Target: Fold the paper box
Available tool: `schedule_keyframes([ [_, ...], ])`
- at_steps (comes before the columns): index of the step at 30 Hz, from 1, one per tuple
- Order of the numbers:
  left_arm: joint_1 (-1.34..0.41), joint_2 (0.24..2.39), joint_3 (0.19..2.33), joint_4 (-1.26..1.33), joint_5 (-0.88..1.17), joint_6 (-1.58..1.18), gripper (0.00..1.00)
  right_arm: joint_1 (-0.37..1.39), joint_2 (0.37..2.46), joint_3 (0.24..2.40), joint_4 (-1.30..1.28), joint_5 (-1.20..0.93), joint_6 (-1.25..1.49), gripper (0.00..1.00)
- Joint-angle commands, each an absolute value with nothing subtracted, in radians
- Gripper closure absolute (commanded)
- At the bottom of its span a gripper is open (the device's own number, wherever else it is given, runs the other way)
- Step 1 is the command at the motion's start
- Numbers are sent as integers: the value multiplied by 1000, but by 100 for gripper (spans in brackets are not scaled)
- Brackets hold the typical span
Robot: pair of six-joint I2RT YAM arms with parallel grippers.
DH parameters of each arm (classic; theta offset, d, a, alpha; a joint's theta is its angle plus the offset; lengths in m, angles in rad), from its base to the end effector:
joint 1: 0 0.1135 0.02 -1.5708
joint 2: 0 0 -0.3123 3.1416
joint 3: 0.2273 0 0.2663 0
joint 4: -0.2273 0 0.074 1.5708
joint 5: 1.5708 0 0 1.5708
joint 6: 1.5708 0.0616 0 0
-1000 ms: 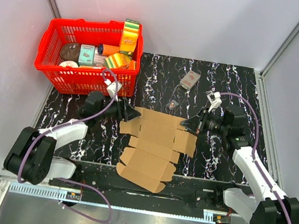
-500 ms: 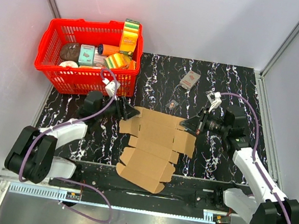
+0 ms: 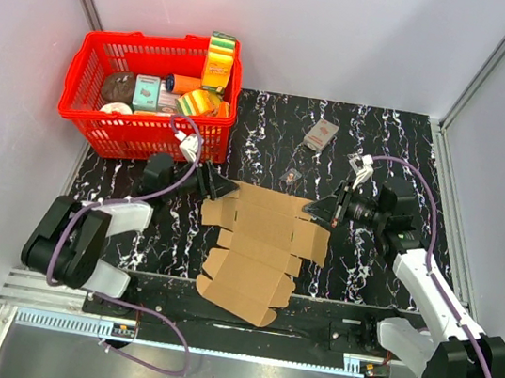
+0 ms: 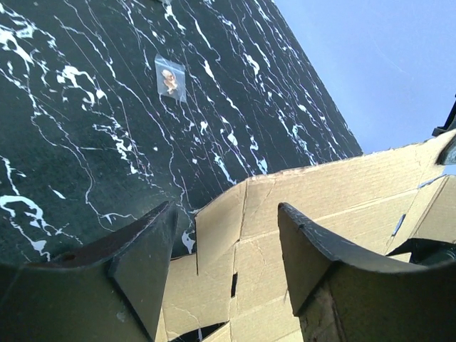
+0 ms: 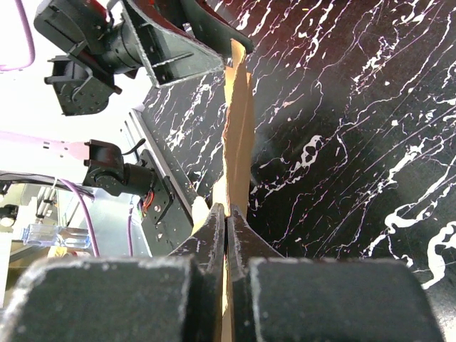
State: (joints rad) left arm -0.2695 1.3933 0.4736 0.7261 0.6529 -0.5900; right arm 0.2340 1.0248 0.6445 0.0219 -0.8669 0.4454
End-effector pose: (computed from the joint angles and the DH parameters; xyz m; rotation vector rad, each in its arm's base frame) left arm 0.2700 -0.1134 0.2272 0.2094 1.8706 -1.1798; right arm 0.2106 0.0985 0.2999 -0.4081 1.9653 1.2755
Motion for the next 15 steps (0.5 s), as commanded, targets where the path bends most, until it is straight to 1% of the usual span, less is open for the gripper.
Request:
schedule_keyframes([
  [1, -265, 1442, 460, 913, 739, -630, 38, 235, 1012, 641, 71, -908, 457, 97],
  [4, -265, 1459, 456, 937, 759, -641, 44, 235, 1014, 640, 75, -910, 457, 97],
  [5, -265, 1456, 453, 942, 762, -646, 50, 235, 1019, 640, 77, -910, 459, 97],
  [7, -265, 1451, 448, 948, 764, -646, 53, 235, 1023, 638, 81, -913, 459, 97],
  [10, -265, 1442, 443, 945, 762, -644, 61, 235, 1023, 635, 83, -911, 462, 96],
  [11, -265, 1442, 443, 945, 765, -644, 66, 235, 1023, 635, 84, -910, 462, 97],
  [15, -265, 1439, 445, 946, 770, -647, 78, 233, 1020, 634, 83, -904, 459, 96],
])
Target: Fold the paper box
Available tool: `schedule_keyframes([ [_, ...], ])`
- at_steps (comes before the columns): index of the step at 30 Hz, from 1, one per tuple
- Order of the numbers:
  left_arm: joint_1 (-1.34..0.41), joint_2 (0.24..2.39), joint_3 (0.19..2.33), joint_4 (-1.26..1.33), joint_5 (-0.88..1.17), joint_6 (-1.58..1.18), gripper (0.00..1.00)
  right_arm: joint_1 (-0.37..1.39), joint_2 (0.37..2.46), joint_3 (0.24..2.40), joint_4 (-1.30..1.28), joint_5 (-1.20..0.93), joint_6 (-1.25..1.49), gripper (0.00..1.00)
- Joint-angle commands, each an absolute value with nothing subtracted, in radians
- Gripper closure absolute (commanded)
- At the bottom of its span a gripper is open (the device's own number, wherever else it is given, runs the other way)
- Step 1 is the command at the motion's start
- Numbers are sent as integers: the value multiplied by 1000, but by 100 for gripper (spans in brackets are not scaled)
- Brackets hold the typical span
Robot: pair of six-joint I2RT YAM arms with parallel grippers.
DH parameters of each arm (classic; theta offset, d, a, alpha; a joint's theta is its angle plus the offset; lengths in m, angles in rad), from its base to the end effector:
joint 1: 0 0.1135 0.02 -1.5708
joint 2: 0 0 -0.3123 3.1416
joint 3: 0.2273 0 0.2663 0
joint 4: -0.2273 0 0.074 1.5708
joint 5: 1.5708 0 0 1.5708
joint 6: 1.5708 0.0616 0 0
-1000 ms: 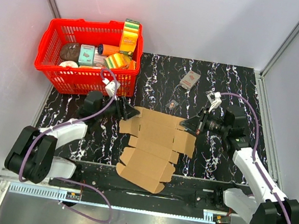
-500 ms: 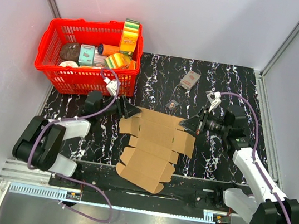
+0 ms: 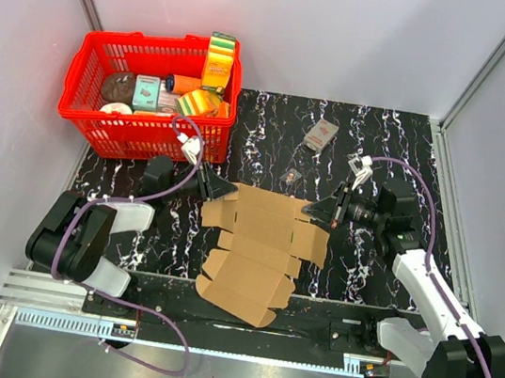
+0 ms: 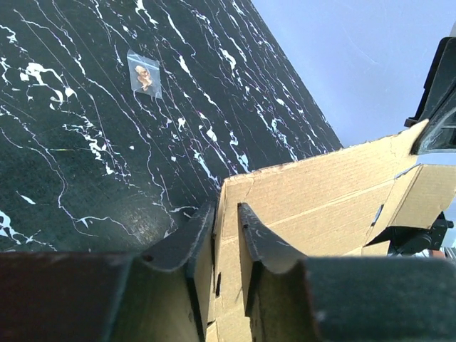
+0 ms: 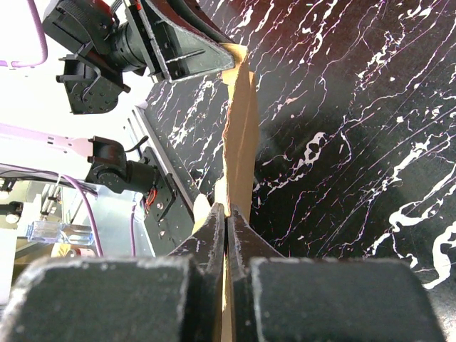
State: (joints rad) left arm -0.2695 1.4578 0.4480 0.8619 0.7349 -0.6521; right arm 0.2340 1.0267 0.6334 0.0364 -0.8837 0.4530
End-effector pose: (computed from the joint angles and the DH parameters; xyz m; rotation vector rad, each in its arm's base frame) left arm 0.2705 -0.1176 0.2184 0.2398 1.8471 -1.2872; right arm 0.2097 0.0989 0.2972 -0.4144 1.9646 1.2958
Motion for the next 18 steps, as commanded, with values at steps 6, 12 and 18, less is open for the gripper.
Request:
schedule_keyframes([
  [6, -267, 1416, 434, 924, 770, -635, 92, 235, 1019, 635, 75, -897, 457, 90],
  [12, -271, 1329, 420, 865, 759, -606, 100, 233, 989, 669, 9, -827, 436, 50],
  [18, -302, 1180, 469, 648, 710, -488, 100, 235, 1006, 788, -155, -761, 351, 43],
])
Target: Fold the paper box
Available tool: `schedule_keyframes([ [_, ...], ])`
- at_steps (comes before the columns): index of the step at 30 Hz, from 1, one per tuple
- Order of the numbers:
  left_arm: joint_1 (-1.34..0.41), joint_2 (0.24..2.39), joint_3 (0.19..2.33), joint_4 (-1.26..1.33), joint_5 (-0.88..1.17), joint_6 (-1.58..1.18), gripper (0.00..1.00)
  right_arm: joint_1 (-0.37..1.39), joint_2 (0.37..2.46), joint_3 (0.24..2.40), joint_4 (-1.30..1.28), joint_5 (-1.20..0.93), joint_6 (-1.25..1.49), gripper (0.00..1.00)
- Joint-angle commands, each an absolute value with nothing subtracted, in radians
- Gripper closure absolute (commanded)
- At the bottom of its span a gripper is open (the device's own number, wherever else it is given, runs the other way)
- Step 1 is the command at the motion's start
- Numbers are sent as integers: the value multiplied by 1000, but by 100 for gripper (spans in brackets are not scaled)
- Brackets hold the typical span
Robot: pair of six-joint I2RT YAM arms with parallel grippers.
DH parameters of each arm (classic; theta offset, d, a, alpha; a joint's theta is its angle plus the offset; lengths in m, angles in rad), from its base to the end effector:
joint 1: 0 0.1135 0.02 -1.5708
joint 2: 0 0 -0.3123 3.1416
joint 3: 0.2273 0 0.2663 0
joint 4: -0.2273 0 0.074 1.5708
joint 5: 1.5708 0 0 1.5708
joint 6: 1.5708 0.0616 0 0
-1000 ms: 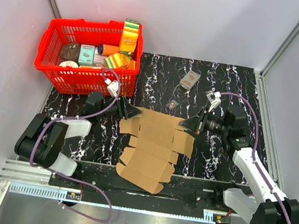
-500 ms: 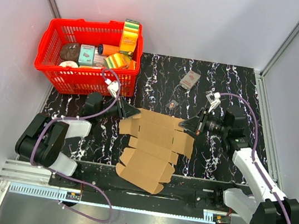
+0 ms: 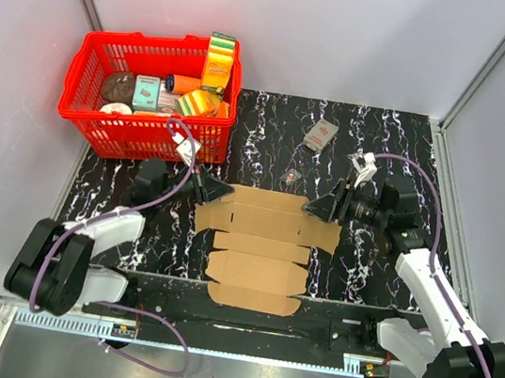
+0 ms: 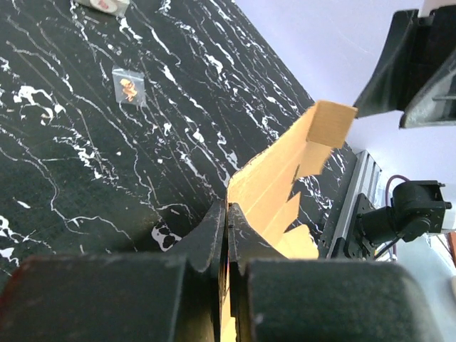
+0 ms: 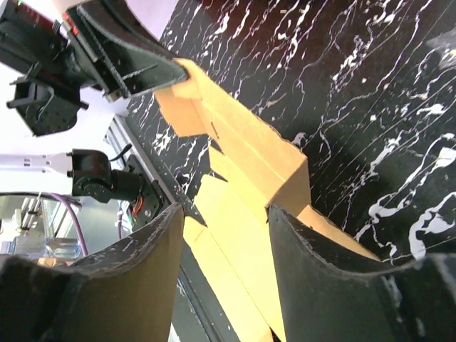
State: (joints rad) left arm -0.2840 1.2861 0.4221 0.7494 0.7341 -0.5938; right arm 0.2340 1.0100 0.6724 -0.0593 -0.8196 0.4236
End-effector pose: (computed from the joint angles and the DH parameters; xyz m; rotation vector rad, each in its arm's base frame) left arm 0.2432 -0.1140 0.2412 0.3179 1.7944 -1.2531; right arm 0.2090 0.0961 0.3038 -0.3774 2.0007 1.2243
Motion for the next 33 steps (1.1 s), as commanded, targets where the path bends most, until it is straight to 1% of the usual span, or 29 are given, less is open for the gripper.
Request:
schedule_keyframes([
  [1, -317, 1158, 479, 564, 700, -467, 100, 235, 1014, 833, -176, -756, 322, 43],
  [4, -347, 1074, 521, 413, 644, -381, 100, 235, 1046, 917, -230, -747, 275, 42],
  [7, -356, 1022, 546, 341, 624, -339, 100, 236, 1081, 991, -262, -787, 207, 39],
  [9, -356, 1003, 552, 331, 630, -328, 100, 242, 1118, 1026, -293, -805, 160, 37],
  [10, -356, 1002, 552, 336, 632, -328, 100, 245, 1133, 1058, -307, -807, 100, 35],
  [13, -356, 1006, 552, 348, 649, -330, 100, 259, 1221, 1115, -368, -844, -48, 33],
  [16, -356, 1017, 558, 350, 658, -318, 100, 268, 1331, 1158, -382, -902, -103, 31],
  [18, -356, 1025, 568, 348, 655, -305, 100, 291, 1397, 1175, -350, -925, -113, 31],
  [22, -357, 1042, 592, 331, 666, -284, 100, 339, 1446, 1183, -318, -911, -228, 31],
  [27, -356, 1055, 597, 354, 692, -287, 100, 342, 1500, 1193, -267, -903, -317, 31],
  [33, -356, 1068, 600, 359, 693, -285, 100, 347, 1557, 1216, -247, -965, -365, 33],
])
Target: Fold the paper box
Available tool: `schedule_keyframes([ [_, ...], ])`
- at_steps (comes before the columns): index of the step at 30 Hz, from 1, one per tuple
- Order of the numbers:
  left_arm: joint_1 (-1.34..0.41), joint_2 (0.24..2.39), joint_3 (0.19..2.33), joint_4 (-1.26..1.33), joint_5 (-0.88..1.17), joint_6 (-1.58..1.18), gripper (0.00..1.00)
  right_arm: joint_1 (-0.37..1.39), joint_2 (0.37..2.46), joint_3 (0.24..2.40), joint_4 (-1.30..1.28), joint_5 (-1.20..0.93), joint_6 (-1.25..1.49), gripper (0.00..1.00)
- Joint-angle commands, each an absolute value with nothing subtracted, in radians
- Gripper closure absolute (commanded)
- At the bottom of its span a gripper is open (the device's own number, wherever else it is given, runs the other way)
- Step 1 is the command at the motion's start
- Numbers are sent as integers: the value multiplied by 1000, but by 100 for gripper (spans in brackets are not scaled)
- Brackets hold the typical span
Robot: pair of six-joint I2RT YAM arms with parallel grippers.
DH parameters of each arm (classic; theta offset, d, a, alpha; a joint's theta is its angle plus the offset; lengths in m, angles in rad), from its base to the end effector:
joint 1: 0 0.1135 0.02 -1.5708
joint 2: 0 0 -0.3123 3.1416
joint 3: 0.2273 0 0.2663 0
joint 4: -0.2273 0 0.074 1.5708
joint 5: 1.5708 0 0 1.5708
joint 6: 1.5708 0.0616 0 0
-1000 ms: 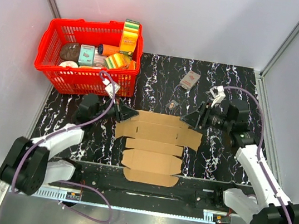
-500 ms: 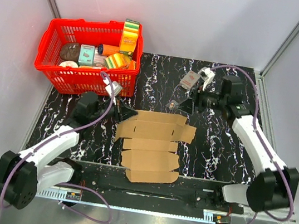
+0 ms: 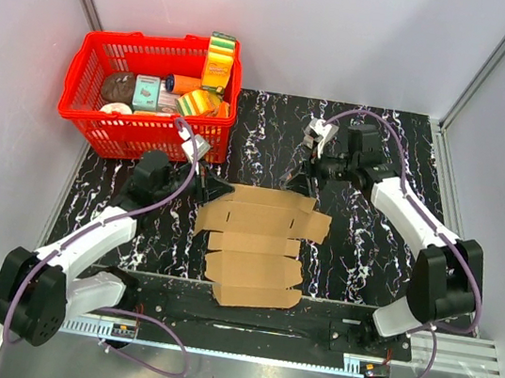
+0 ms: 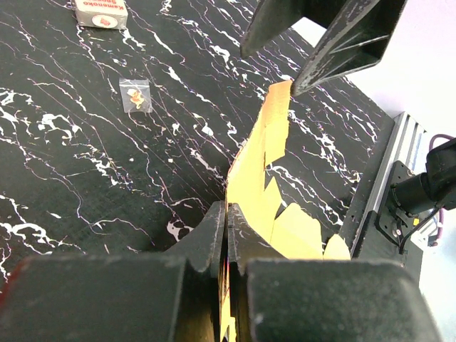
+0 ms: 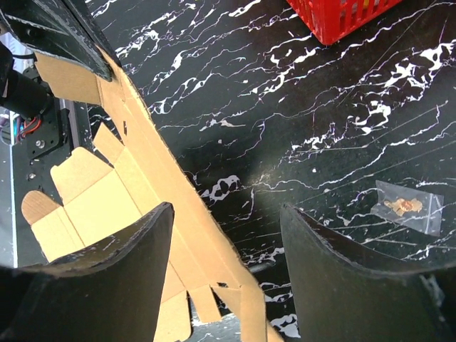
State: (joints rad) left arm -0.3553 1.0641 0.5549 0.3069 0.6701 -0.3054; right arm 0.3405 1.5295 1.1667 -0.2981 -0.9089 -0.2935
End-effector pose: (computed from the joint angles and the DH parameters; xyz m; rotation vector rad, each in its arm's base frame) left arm 0.2155 -0.1208 0.2879 0.5510 1.7706 -1.0595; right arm 0.3224 0.1658 0.3209 -1.1076 1.8002 1.0277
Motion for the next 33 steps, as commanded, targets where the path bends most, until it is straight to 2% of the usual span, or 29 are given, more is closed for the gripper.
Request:
schedule_keyframes([
  [1, -356, 1065, 601, 359, 693, -285, 100, 350, 1560, 1219, -250, -966, -373, 34],
  [13, -356, 1086, 653, 344, 699, -265, 100, 380, 1609, 1215, -290, -999, -419, 37],
  [24, -356, 1097, 675, 334, 690, -259, 100, 406, 1617, 1212, -302, -1005, -380, 61],
  [33, -356, 1117, 681, 353, 683, -259, 100, 431, 1606, 1200, -351, -1017, -394, 67],
])
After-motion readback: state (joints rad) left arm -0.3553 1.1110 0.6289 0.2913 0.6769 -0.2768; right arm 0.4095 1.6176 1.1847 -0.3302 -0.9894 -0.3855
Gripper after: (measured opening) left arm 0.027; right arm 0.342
